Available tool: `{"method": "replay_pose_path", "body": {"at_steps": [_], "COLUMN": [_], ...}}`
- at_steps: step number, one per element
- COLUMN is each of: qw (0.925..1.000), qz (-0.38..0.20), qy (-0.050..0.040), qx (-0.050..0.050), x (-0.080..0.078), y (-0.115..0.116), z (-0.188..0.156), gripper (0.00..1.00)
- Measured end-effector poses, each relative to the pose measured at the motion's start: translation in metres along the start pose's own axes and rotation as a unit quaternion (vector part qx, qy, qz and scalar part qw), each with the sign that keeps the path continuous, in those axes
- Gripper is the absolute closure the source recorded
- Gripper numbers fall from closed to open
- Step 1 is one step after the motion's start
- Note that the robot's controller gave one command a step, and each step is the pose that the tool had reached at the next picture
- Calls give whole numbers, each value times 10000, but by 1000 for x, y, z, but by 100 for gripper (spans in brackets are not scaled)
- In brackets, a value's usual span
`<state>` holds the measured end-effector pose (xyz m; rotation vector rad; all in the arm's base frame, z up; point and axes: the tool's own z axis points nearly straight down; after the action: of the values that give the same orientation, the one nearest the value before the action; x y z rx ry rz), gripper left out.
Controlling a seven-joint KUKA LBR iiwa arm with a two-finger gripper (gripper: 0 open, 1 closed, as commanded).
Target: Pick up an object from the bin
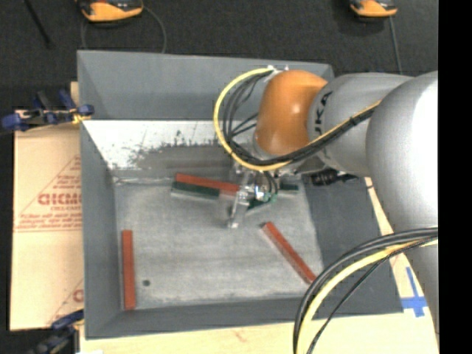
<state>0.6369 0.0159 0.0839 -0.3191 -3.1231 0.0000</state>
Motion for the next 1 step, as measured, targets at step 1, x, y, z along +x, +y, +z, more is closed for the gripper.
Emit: {"method": "replay_pose_path", "body": {"at_steps": [1], "qw": [10000], "qz": [-26], "qy": [1], "qx": [2], "x": [-14], "y": [-15], "z": [14], "gripper": [0]}}
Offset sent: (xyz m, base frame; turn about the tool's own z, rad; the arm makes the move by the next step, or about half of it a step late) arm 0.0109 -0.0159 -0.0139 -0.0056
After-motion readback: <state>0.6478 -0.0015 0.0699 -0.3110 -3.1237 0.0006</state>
